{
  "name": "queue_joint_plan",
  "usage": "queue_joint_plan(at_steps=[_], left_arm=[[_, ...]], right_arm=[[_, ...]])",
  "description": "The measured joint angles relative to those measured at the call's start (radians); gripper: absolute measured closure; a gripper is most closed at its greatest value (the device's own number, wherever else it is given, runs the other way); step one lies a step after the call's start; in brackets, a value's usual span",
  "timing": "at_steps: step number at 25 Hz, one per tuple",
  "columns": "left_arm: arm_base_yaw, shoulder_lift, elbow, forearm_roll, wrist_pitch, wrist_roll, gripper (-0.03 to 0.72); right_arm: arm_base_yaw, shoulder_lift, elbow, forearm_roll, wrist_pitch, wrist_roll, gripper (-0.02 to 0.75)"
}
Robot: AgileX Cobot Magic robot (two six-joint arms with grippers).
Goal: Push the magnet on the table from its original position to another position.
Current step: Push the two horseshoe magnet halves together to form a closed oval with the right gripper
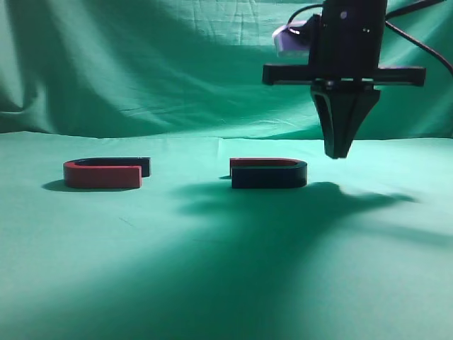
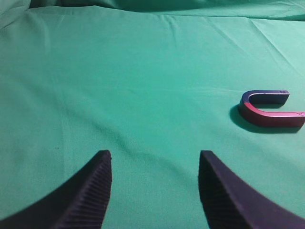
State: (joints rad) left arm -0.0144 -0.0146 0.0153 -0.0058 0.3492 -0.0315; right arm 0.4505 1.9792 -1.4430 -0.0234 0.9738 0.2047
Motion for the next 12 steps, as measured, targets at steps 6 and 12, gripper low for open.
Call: queue_joint_plan(at_steps=[6, 12], left_arm=[[0.0, 0.0, 0.0, 0.0, 0.0, 0.0, 0.316], [0.0, 0.0, 0.0, 0.0, 0.0, 0.0, 0.316]], right_arm=[[0.0, 0.037, -0.001, 0.002, -0.013, 0.002, 0.738], [0.0, 0.067, -0.002, 0.026, -0.03, 0.002, 0.738]])
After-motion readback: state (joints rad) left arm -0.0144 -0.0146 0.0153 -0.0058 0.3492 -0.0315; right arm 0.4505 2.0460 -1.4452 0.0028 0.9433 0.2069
